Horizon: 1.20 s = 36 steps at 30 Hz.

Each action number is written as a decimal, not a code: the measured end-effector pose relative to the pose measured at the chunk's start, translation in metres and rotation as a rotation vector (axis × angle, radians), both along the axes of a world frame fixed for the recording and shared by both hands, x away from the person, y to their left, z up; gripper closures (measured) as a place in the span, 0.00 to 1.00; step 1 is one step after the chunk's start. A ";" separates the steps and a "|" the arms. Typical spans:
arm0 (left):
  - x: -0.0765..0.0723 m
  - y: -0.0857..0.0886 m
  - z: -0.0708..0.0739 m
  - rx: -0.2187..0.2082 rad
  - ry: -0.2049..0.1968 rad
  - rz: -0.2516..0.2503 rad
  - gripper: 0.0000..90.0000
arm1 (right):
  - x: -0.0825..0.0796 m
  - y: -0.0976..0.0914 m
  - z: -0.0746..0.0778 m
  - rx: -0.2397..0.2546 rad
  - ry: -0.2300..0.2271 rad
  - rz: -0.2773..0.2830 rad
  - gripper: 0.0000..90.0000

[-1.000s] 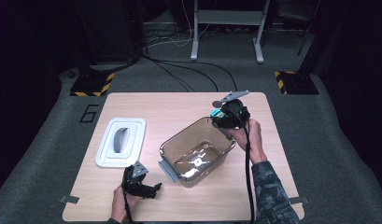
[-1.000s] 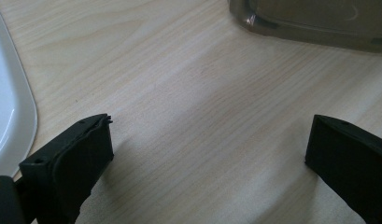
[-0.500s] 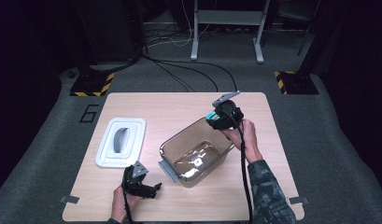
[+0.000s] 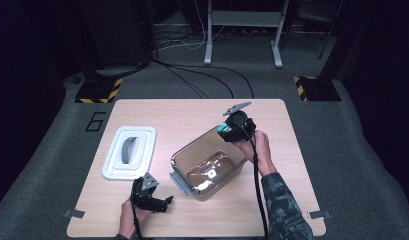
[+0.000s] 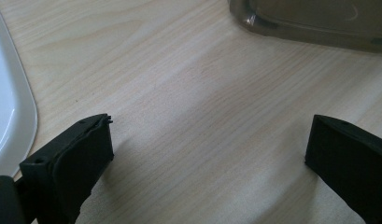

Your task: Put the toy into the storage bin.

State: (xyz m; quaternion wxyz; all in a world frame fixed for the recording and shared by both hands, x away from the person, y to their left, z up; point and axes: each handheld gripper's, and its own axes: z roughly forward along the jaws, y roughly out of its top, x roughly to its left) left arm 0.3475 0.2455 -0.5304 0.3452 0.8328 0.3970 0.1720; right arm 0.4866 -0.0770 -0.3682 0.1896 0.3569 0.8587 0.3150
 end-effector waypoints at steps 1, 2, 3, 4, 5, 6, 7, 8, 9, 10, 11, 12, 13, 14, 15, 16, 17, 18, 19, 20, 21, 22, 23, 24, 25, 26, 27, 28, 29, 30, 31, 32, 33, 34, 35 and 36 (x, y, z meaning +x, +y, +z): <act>0.000 0.000 0.000 0.000 0.000 0.000 0.01 | -0.001 0.001 -0.001 0.006 0.007 -0.011 0.58; 0.000 0.000 0.000 -0.003 0.002 0.001 0.01 | 0.001 0.001 -0.002 -0.002 -0.001 0.005 0.58; 0.000 0.000 0.000 0.000 0.000 0.000 0.01 | 0.001 0.001 -0.003 -0.004 -0.002 0.005 0.58; 0.000 0.000 0.000 -0.001 0.001 0.001 0.01 | 0.000 0.002 -0.003 0.000 0.018 -0.009 0.58; 0.000 0.000 0.000 -0.001 0.001 0.001 0.01 | 0.001 0.002 -0.005 -0.004 0.008 0.004 0.58; 0.000 0.000 0.000 0.000 0.000 0.001 0.01 | 0.001 0.003 -0.006 -0.002 0.013 -0.003 0.58; 0.000 0.000 0.000 0.000 0.000 0.000 0.01 | 0.000 0.003 -0.006 -0.006 0.023 -0.002 0.58; 0.000 0.000 0.000 0.000 0.000 0.000 0.01 | 0.001 0.003 -0.007 -0.009 0.022 0.001 0.58; 0.000 0.000 0.000 0.000 0.000 0.000 0.01 | 0.001 0.003 -0.008 -0.013 0.017 0.008 0.58; 0.000 0.000 0.000 0.000 0.000 0.000 0.01 | 0.000 0.004 -0.009 -0.010 0.030 0.000 0.58; 0.000 0.000 0.000 -0.001 0.001 0.001 0.01 | 0.001 0.005 -0.010 -0.015 0.023 0.009 0.58; 0.000 0.000 0.000 0.000 0.000 0.000 0.01 | 0.001 0.005 -0.011 -0.018 0.024 0.006 0.58; 0.000 0.000 0.000 0.000 0.000 0.000 0.01 | 0.001 0.006 -0.012 -0.016 0.034 0.005 0.58; 0.000 0.000 0.000 0.000 0.000 0.000 0.01 | 0.002 0.006 -0.013 -0.020 0.029 0.010 0.58; 0.000 0.000 0.000 0.000 0.000 0.000 0.01 | 0.002 0.007 -0.013 -0.021 0.029 0.011 0.58; 0.000 0.000 0.000 0.000 0.000 0.000 0.01 | 0.001 0.009 -0.014 -0.020 0.034 0.006 0.58; 0.000 0.000 0.000 0.000 0.000 0.001 0.01 | 0.001 0.009 -0.014 -0.020 0.034 0.006 0.58; 0.000 0.000 0.000 0.000 0.000 0.000 0.01 | 0.001 0.009 -0.014 -0.025 0.041 0.007 0.58; 0.000 0.000 0.000 0.000 0.000 0.000 0.01 | 0.002 0.010 -0.015 -0.028 0.037 0.014 0.58; 0.000 0.000 0.000 0.000 0.000 0.000 0.01 | 0.001 0.010 -0.016 -0.031 0.039 0.010 0.58; 0.000 0.000 0.000 0.000 0.000 0.000 0.01 | 0.002 0.010 -0.016 -0.031 0.042 0.010 0.58; 0.000 0.000 0.000 0.000 0.000 0.000 0.01 | 0.002 0.011 -0.017 -0.032 0.040 0.008 0.58; 0.000 0.000 0.000 -0.003 0.001 0.001 0.01 | 0.002 0.011 -0.018 -0.033 0.047 0.007 0.58; 0.000 0.000 0.000 0.000 0.000 0.000 0.01 | 0.002 0.010 -0.018 -0.033 0.043 0.012 0.58; 0.000 0.000 0.000 -0.002 0.001 0.001 0.01 | 0.002 0.011 -0.019 -0.034 0.048 0.006 0.58; 0.000 0.000 0.000 0.000 0.000 0.000 0.01 | 0.002 0.011 -0.020 -0.037 0.051 0.011 0.58; 0.000 0.000 0.000 0.000 0.000 0.000 0.01 | 0.002 0.012 -0.020 -0.039 0.053 0.006 0.58; 0.000 0.000 0.000 0.000 0.000 0.000 0.01 | 0.002 0.012 -0.021 -0.043 0.051 0.010 0.58; 0.000 0.000 0.000 0.000 0.000 0.000 0.01 | 0.002 0.013 -0.022 -0.042 0.055 0.008 0.58; 0.000 0.000 0.000 0.000 0.000 0.000 0.01 | 0.002 0.013 -0.022 -0.043 0.053 0.011 0.58; 0.000 0.000 0.000 0.000 0.000 0.000 0.01 | 0.003 0.014 -0.023 -0.043 0.057 0.009 0.58; 0.000 0.000 0.000 -0.003 0.002 0.002 0.01 | 0.003 0.014 -0.023 -0.045 0.061 0.006 0.58; 0.000 0.000 0.000 -0.003 0.001 0.002 0.01 | 0.003 0.014 -0.023 -0.049 0.061 0.008 0.58; 0.000 0.000 0.000 -0.001 0.001 0.001 0.01 | 0.003 0.014 -0.024 -0.055 0.059 0.015 0.58; 0.000 0.000 0.000 -0.002 0.001 0.001 0.01 | 0.003 0.015 -0.024 -0.055 0.068 0.008 0.58; 0.000 0.000 0.000 0.000 0.000 0.000 0.01 | 0.003 0.016 -0.026 -0.056 0.064 0.009 0.58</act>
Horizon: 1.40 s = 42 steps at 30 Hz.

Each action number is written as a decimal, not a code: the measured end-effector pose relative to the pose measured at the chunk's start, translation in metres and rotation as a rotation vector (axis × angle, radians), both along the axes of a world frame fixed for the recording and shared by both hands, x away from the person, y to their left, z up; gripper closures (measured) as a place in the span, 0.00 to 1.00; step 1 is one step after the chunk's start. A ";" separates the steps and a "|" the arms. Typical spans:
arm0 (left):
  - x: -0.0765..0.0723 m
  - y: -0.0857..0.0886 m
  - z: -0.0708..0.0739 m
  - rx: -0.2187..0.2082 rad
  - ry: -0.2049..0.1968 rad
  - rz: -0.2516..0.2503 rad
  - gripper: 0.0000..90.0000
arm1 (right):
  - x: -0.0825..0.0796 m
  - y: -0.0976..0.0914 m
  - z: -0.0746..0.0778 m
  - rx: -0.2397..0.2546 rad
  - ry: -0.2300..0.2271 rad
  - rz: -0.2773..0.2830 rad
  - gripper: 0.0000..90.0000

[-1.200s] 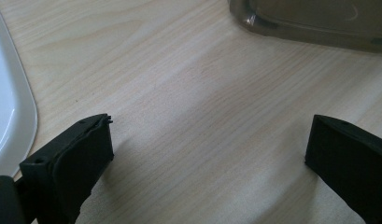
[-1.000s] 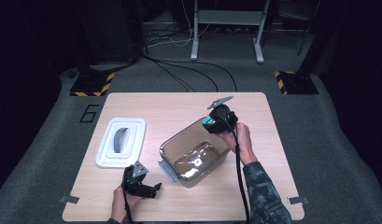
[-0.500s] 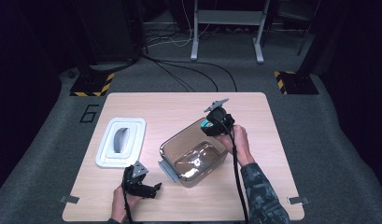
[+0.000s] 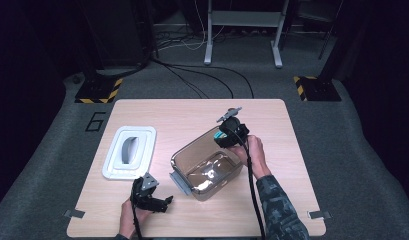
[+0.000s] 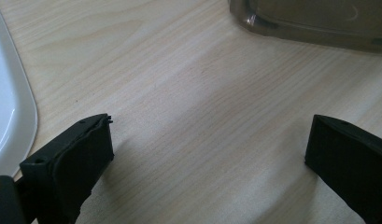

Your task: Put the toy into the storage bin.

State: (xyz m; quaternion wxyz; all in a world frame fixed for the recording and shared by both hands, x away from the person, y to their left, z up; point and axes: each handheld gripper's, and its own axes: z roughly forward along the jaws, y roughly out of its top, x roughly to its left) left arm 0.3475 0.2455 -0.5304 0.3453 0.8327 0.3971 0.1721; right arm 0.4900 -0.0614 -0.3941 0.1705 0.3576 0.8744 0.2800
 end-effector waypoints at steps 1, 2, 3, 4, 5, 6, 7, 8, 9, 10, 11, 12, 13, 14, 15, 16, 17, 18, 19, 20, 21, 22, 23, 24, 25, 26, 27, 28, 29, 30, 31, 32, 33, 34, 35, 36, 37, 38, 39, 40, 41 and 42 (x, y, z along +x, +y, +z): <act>0.000 0.000 0.000 0.000 0.000 0.000 0.01 | 0.000 0.000 0.000 0.000 0.000 0.000 0.58; 0.000 0.000 0.000 0.000 0.000 0.000 0.01 | 0.000 0.000 0.000 -0.006 0.006 0.002 0.58; 0.000 0.000 0.000 0.000 0.000 0.000 0.01 | 0.000 0.001 -0.001 -0.004 0.000 -0.002 0.58; 0.000 0.000 0.000 0.000 0.000 0.000 0.01 | 0.000 0.001 -0.002 -0.007 0.002 -0.001 0.58; 0.000 0.000 0.000 0.000 0.000 0.001 0.01 | 0.000 0.001 -0.002 -0.014 0.010 -0.006 0.58; 0.000 0.000 0.000 0.000 0.000 0.000 0.01 | 0.001 0.001 -0.003 -0.020 0.004 0.001 0.58; 0.000 0.000 0.000 0.000 0.000 0.001 0.01 | 0.000 0.003 -0.003 -0.020 0.014 -0.009 0.58; 0.000 0.000 0.000 -0.003 -0.004 0.004 0.01 | 0.001 0.003 -0.004 -0.025 0.007 0.001 0.58; 0.000 0.000 0.000 -0.002 -0.004 0.003 0.01 | 0.000 0.003 -0.004 -0.027 0.015 0.002 0.58; 0.000 0.000 0.000 -0.002 -0.004 0.003 0.01 | 0.001 0.003 -0.004 -0.032 0.009 0.007 0.58; 0.000 0.000 0.000 -0.002 -0.004 0.003 0.01 | 0.000 0.005 -0.005 -0.033 0.014 0.002 0.58; 0.000 0.000 0.000 -0.002 -0.004 0.003 0.01 | 0.000 0.005 -0.006 -0.030 0.010 0.001 0.58; 0.000 0.000 0.000 -0.002 -0.004 0.003 0.01 | 0.001 0.005 -0.006 -0.037 0.009 0.010 0.58; 0.000 0.000 0.000 -0.002 -0.004 0.003 0.01 | 0.000 0.006 -0.006 -0.046 0.016 0.005 0.58; 0.000 0.000 0.000 -0.002 -0.004 0.003 0.01 | 0.000 0.007 -0.007 -0.050 0.009 0.004 0.58; 0.000 0.000 0.000 -0.002 -0.004 0.003 0.01 | 0.000 0.007 -0.007 -0.053 0.011 0.008 0.58; 0.000 0.000 0.000 -0.002 -0.004 0.003 0.01 | 0.000 0.008 -0.007 -0.053 0.014 0.004 0.58; 0.000 0.000 0.000 -0.002 -0.004 0.003 0.01 | 0.000 0.008 -0.007 -0.055 0.012 0.007 0.58; 0.000 0.000 -0.001 -0.005 -0.003 0.004 0.01 | 0.000 0.008 -0.007 -0.054 0.015 0.006 0.58; 0.000 0.000 0.000 -0.002 -0.004 0.003 0.01 | 0.000 0.008 -0.007 -0.055 0.021 0.005 0.58; 0.000 0.000 0.000 -0.002 -0.005 0.003 0.01 | 0.001 0.008 -0.008 -0.057 0.022 0.007 0.58; 0.000 0.000 0.000 -0.003 -0.004 0.004 0.01 | 0.001 0.008 -0.008 -0.064 0.025 0.007 0.57; 0.000 0.000 0.000 -0.003 -0.004 0.004 0.01 | 0.001 0.008 -0.008 -0.066 0.028 0.005 0.55; 0.000 0.000 0.000 -0.002 -0.004 0.003 0.01 | 0.001 0.008 -0.008 -0.061 0.029 0.004 0.51; 0.000 0.000 0.000 -0.002 -0.004 0.003 0.01 | 0.001 0.007 -0.007 -0.056 0.027 0.001 0.46; 0.000 0.000 0.000 -0.002 -0.004 0.003 0.01 | 0.000 0.007 -0.006 -0.052 0.025 -0.006 0.44; 0.000 0.000 0.000 -0.001 -0.005 0.003 0.01 | 0.000 0.007 -0.005 -0.045 0.024 -0.010 0.41; 0.000 0.000 0.000 -0.003 -0.003 0.003 0.01 | -0.001 0.007 -0.004 -0.044 0.027 -0.014 0.38; 0.000 0.000 0.000 -0.001 -0.004 0.004 0.01 | -0.002 0.007 -0.003 -0.042 0.018 -0.002 0.35; 0.000 0.000 0.000 0.000 0.000 0.000 0.01 | -0.003 0.006 -0.001 -0.039 0.012 0.007 0.33; 0.000 0.000 0.000 0.000 0.002 0.000 0.01 | -0.004 0.005 0.000 -0.034 0.005 0.007 0.30; 0.000 0.000 0.000 0.000 0.001 0.000 0.01 | -0.006 0.004 0.002 -0.026 0.001 0.002 0.28; 0.000 0.000 0.000 0.000 -0.001 0.000 0.01 | -0.008 0.003 0.005 -0.017 -0.009 0.012 0.26; 0.000 0.000 0.000 0.000 -0.002 0.000 0.01 | -0.009 0.001 0.006 -0.015 -0.015 0.020 0.23; 0.000 0.000 0.000 0.000 -0.002 0.000 0.01 | -0.012 0.000 0.009 -0.003 -0.021 0.015 0.21; 0.000 0.000 0.000 0.000 -0.002 0.000 0.01 | -0.013 -0.002 0.010 0.004 -0.023 0.020 0.21; 0.000 0.000 0.000 0.001 -0.004 0.003 0.01 | -0.015 -0.004 0.013 0.013 -0.031 0.022 0.19; 0.000 0.000 0.000 -0.002 -0.004 0.001 0.01 | -0.017 -0.006 0.014 0.022 -0.037 0.022 0.17; 0.000 0.000 0.000 0.000 -0.002 0.000 0.01 | -0.019 -0.008 0.016 0.031 -0.045 0.021 0.16; 0.000 0.000 0.000 0.000 -0.001 0.000 0.01 | -0.021 -0.011 0.018 0.040 -0.048 0.019 0.15; 0.000 0.000 0.000 0.000 -0.001 0.000 0.01 | -0.023 -0.014 0.020 0.049 -0.057 0.018 0.15; 0.000 0.000 0.000 0.000 -0.002 0.000 0.01 | -0.025 -0.017 0.022 0.057 -0.061 0.014 0.14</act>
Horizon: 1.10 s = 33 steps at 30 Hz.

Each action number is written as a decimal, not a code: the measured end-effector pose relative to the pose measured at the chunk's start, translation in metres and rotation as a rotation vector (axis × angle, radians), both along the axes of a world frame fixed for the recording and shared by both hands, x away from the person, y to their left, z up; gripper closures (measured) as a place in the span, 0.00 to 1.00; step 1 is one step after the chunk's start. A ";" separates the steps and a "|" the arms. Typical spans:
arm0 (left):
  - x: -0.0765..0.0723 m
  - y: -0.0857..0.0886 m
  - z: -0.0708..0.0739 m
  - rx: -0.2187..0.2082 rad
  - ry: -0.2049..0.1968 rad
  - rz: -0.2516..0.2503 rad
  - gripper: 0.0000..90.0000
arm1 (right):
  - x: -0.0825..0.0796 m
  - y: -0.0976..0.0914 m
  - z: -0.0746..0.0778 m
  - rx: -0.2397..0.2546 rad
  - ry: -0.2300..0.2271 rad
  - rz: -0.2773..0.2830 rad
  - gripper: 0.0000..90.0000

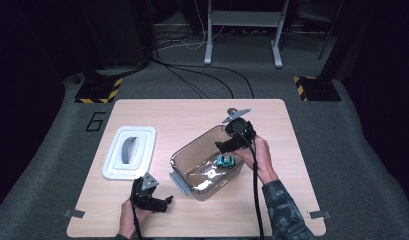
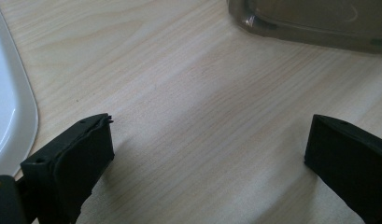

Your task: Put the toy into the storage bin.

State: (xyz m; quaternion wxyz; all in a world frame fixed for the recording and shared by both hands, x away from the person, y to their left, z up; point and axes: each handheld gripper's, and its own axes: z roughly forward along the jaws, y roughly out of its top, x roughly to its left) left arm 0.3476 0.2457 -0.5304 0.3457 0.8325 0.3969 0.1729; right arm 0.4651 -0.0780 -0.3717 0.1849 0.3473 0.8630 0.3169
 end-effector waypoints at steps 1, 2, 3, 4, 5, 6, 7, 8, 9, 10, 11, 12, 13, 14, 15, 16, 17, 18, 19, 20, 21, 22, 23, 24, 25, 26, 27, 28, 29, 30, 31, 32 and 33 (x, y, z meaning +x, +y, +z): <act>0.000 0.000 0.000 0.000 0.001 0.000 0.01 | -0.002 -0.004 0.002 0.008 -0.009 -0.001 0.12; 0.000 0.000 0.000 -0.001 0.003 0.002 0.01 | -0.004 -0.006 0.004 0.013 -0.005 -0.011 0.11; 0.000 0.000 0.000 -0.001 0.003 0.000 0.01 | -0.007 -0.009 0.006 0.018 -0.007 -0.014 0.10; 0.000 0.000 0.000 0.000 0.004 0.000 0.01 | -0.009 -0.013 0.008 0.023 -0.009 -0.020 0.09; 0.000 0.000 0.000 0.000 0.001 0.000 0.01 | -0.011 -0.017 0.009 0.035 -0.030 -0.016 0.08; 0.000 0.000 0.000 0.000 -0.002 0.003 0.01 | -0.012 -0.019 0.010 0.040 -0.034 -0.021 0.08; 0.000 0.000 0.000 0.000 -0.002 0.003 0.01 | -0.015 -0.022 0.011 0.039 -0.033 -0.030 0.07; 0.000 0.000 0.000 0.000 0.001 0.000 0.01 | -0.017 -0.025 0.012 0.048 -0.051 -0.028 0.07; 0.000 0.000 0.000 0.000 0.001 0.000 0.01 | -0.020 -0.029 0.013 0.056 -0.051 -0.039 0.07; 0.000 0.000 0.000 -0.002 -0.004 0.003 0.01 | -0.021 -0.032 0.014 0.058 -0.056 -0.040 0.07; 0.000 0.000 0.000 0.000 0.001 0.000 0.01 | -0.024 -0.035 0.014 0.061 -0.058 -0.046 0.07; 0.000 0.000 0.000 -0.002 -0.003 0.003 0.01 | -0.026 -0.037 0.014 0.064 -0.061 -0.051 0.07; 0.000 0.000 0.000 0.000 0.001 0.000 0.01 | -0.028 -0.041 0.015 0.060 -0.058 -0.055 0.07; 0.000 0.000 0.000 -0.002 -0.001 0.001 0.01 | -0.030 -0.044 0.015 0.071 -0.062 -0.062 0.07; 0.000 0.000 0.000 0.000 0.001 0.000 0.01 | -0.033 -0.047 0.015 0.077 -0.068 -0.068 0.07; 0.000 0.000 0.000 0.000 0.002 0.000 0.01 | -0.035 -0.050 0.015 0.077 -0.068 -0.075 0.07; 0.000 0.000 0.000 0.000 0.001 0.000 0.01 | -0.036 -0.054 0.015 0.082 -0.074 -0.076 0.07; 0.000 0.000 0.000 -0.002 -0.004 0.003 0.01 | -0.039 -0.057 0.014 0.093 -0.072 -0.087 0.07; 0.000 0.000 0.000 0.001 -0.003 0.003 0.01 | -0.041 -0.060 0.014 0.096 -0.071 -0.098 0.07; 0.000 0.000 0.000 0.000 0.001 0.000 0.01 | -0.043 -0.064 0.013 0.101 -0.075 -0.099 0.07; 0.000 0.000 0.000 -0.002 -0.001 0.001 0.01 | -0.044 -0.067 0.012 0.104 -0.077 -0.106 0.07; 0.000 0.000 0.000 0.000 0.001 0.000 0.01 | -0.046 -0.071 0.011 0.103 -0.080 -0.110 0.07; 0.000 0.000 0.000 0.000 0.000 0.000 0.01 | -0.048 -0.075 0.010 0.111 -0.079 -0.118 0.07; 0.000 0.000 0.000 0.000 0.002 0.000 0.01 | -0.049 -0.079 0.009 0.115 -0.080 -0.124 0.07; 0.000 0.000 0.000 0.000 0.001 0.000 0.01 | -0.050 -0.083 0.008 0.119 -0.081 -0.130 0.07; 0.000 0.000 0.000 0.000 0.001 0.000 0.01 | -0.052 -0.087 0.007 0.123 -0.077 -0.139 0.07; 0.000 0.000 0.000 0.000 0.001 0.000 0.01 | -0.053 -0.092 0.005 0.130 -0.077 -0.150 0.07; 0.000 0.000 0.000 0.000 0.001 0.000 0.01 | -0.054 -0.095 0.004 0.136 -0.071 -0.160 0.07; 0.000 0.000 0.000 0.000 0.001 0.000 0.01 | -0.055 -0.098 0.002 0.143 -0.068 -0.171 0.07; 0.000 0.000 0.000 0.000 0.001 0.000 0.01 | -0.056 -0.102 0.000 0.141 -0.067 -0.176 0.07; 0.000 0.000 0.000 0.000 0.001 0.000 0.01 | -0.057 -0.105 -0.003 0.142 -0.066 -0.180 0.07; 0.000 0.000 0.000 0.000 0.002 0.000 0.01 | -0.058 -0.108 -0.006 0.143 -0.062 -0.186 0.07; 0.000 0.000 0.000 0.000 0.002 0.000 0.01 | -0.059 -0.111 -0.009 0.145 -0.058 -0.195 0.07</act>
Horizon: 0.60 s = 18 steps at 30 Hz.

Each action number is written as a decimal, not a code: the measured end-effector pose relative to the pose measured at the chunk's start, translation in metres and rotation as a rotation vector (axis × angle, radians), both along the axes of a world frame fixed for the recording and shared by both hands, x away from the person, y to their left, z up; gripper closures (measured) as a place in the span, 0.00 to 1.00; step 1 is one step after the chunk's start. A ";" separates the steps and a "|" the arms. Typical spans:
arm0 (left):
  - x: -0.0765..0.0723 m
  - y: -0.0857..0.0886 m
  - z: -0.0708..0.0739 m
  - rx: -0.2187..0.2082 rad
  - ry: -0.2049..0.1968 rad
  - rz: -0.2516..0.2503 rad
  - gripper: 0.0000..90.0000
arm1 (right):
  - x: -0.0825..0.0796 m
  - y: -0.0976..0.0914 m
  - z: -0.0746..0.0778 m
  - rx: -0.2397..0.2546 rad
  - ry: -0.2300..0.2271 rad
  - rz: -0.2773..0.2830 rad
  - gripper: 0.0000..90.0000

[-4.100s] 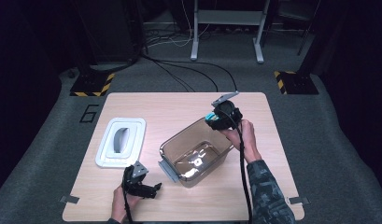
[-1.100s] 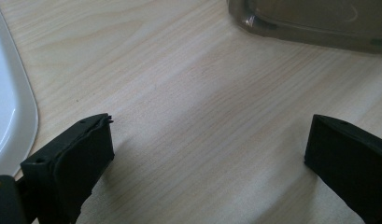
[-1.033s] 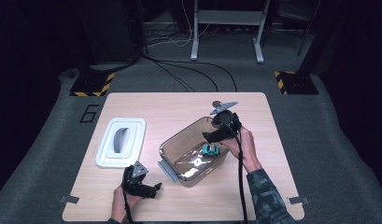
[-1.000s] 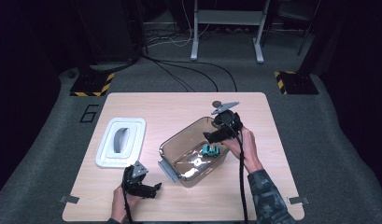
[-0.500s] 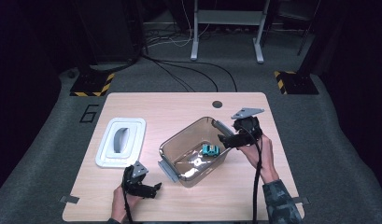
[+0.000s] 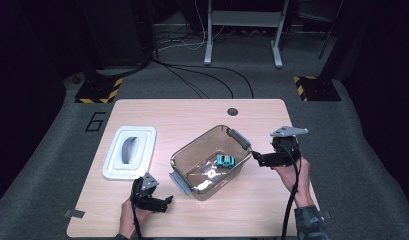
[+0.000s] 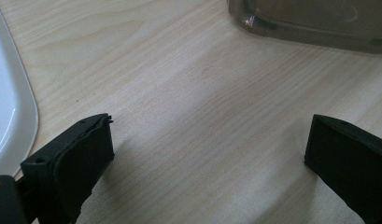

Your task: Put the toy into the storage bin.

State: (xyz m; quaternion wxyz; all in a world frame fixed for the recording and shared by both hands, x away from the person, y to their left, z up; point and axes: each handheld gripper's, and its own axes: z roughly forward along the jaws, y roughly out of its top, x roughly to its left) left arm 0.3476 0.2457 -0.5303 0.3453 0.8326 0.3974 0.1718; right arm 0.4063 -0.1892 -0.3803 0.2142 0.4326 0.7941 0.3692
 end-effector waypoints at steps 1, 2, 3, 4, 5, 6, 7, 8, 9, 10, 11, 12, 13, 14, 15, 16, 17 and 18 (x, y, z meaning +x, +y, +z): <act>0.000 0.000 0.000 0.000 -0.001 0.000 0.01 | -0.001 -0.003 -0.003 0.008 0.008 -0.004 0.07; 0.000 0.000 0.000 0.000 -0.002 0.000 0.01 | -0.002 -0.006 -0.006 0.013 0.014 -0.008 0.07; 0.000 0.000 0.000 0.000 0.000 0.000 0.01 | -0.003 -0.009 -0.009 0.015 0.018 -0.016 0.07; 0.000 0.000 0.000 -0.002 -0.002 0.001 0.01 | -0.004 -0.011 -0.012 0.018 0.024 -0.022 0.07; 0.000 0.000 0.000 0.000 -0.005 0.003 0.01 | -0.004 -0.013 -0.015 0.020 0.027 -0.024 0.07; 0.000 0.000 0.000 0.000 0.000 0.000 0.01 | -0.005 -0.016 -0.018 0.024 0.030 -0.029 0.07; 0.000 0.000 0.000 0.000 0.000 0.000 0.01 | -0.006 -0.017 -0.021 0.028 0.036 -0.035 0.07; 0.000 0.000 0.000 0.000 0.000 0.000 0.01 | -0.007 -0.019 -0.024 0.029 0.036 -0.042 0.07; 0.000 0.000 0.000 0.000 0.001 0.000 0.01 | -0.008 -0.021 -0.026 0.037 0.041 -0.045 0.07; 0.000 0.000 0.000 0.000 -0.001 0.000 0.01 | -0.009 -0.022 -0.029 0.038 0.044 -0.052 0.07; 0.000 0.000 0.000 -0.001 0.000 0.000 0.01 | -0.010 -0.024 -0.033 0.039 0.046 -0.055 0.07; 0.000 0.000 0.000 0.000 0.001 0.000 0.01 | -0.010 -0.025 -0.036 0.041 0.050 -0.061 0.07; 0.000 0.000 0.000 0.000 -0.001 0.001 0.01 | -0.011 -0.027 -0.040 0.041 0.054 -0.064 0.07; 0.000 0.000 0.000 0.000 0.000 0.000 0.01 | -0.011 -0.028 -0.044 0.045 0.059 -0.072 0.07; 0.000 0.000 0.000 0.000 0.000 0.000 0.01 | -0.011 -0.030 -0.048 0.048 0.064 -0.077 0.07; 0.000 0.000 0.000 0.000 0.000 0.000 0.01 | -0.012 -0.031 -0.052 0.048 0.066 -0.083 0.07; 0.000 0.000 0.000 0.000 -0.002 0.000 0.01 | -0.012 -0.032 -0.056 0.049 0.071 -0.089 0.07; 0.000 0.000 0.000 0.000 -0.001 0.000 0.01 | -0.012 -0.033 -0.062 0.044 0.079 -0.093 0.07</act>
